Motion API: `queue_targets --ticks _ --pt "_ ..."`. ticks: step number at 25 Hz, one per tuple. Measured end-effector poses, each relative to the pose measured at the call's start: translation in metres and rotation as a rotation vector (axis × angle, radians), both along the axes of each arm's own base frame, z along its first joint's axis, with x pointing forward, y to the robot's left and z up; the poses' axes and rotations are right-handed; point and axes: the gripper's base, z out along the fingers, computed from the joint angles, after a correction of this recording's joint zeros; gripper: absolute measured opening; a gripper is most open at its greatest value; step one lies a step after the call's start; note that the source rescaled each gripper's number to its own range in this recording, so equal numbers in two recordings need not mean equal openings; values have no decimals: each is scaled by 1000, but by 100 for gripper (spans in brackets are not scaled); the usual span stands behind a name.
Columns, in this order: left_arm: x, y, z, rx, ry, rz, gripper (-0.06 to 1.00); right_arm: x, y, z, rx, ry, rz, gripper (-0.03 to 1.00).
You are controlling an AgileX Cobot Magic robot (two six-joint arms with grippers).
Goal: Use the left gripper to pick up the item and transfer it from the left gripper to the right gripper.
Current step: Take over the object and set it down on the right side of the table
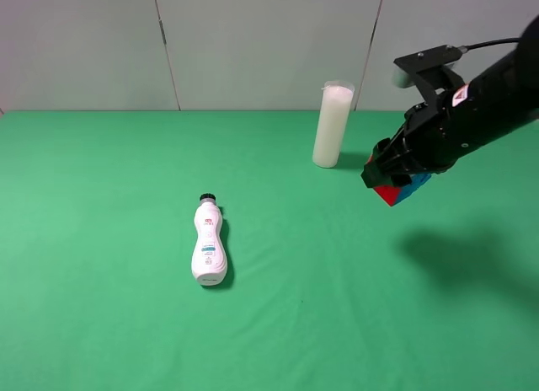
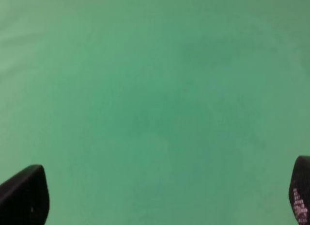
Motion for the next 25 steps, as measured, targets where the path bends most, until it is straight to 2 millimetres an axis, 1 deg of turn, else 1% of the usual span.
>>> queue_targets --ticks 10,25 --pt "0 0 0 0 0 0 100 14 -3 -36 -100 106 -83 0" --pt "0 0 0 0 -5 0 100 32 5 -80 -109 121 -74 0"
